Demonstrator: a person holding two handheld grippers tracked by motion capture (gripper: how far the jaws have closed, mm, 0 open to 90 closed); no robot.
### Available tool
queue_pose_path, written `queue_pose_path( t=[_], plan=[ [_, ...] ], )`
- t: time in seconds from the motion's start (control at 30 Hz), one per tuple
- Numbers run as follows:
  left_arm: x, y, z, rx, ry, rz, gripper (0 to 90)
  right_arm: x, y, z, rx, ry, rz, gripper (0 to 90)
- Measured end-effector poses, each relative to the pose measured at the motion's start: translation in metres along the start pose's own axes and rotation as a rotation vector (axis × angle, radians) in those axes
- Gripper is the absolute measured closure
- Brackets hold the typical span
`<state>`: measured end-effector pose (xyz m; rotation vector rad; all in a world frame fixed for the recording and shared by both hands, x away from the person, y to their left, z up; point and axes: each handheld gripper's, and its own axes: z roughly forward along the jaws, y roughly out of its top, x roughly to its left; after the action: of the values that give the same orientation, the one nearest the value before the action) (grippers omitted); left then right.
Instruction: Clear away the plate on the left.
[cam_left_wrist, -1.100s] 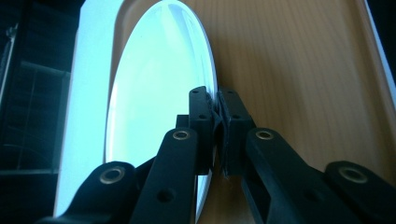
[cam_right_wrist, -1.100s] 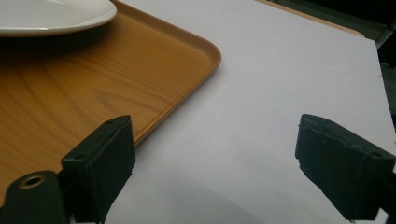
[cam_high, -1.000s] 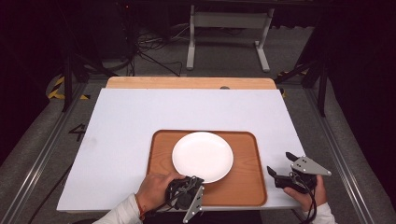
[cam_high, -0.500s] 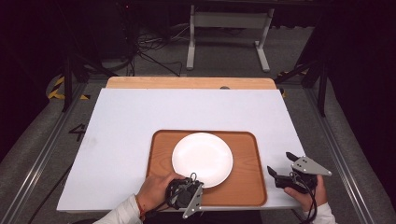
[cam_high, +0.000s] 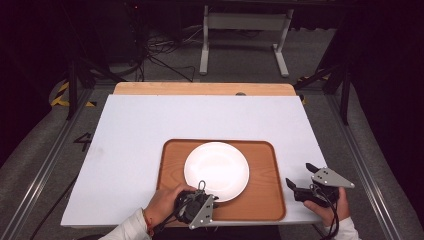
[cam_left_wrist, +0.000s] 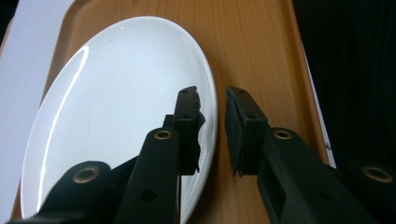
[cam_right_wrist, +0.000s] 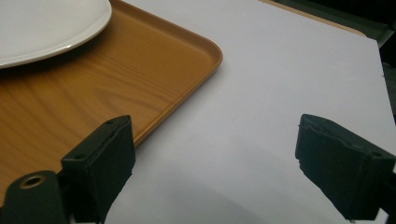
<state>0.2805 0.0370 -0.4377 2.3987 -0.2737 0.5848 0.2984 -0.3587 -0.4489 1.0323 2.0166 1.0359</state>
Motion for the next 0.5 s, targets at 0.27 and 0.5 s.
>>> queue_pose_path(
  t=[0.27,0.5],
  plan=[
    [0.006,-0.003,-0.007,-0.04,0.005,-0.038,69.4,0.0,0.0,0.0,-0.001,-0.002,-0.001,12.6],
    [0.011,-0.006,-0.015,-0.074,0.045,-0.076,63.6,0.0,0.0,0.0,0.0,-0.001,-0.002,12.6]
  ],
)
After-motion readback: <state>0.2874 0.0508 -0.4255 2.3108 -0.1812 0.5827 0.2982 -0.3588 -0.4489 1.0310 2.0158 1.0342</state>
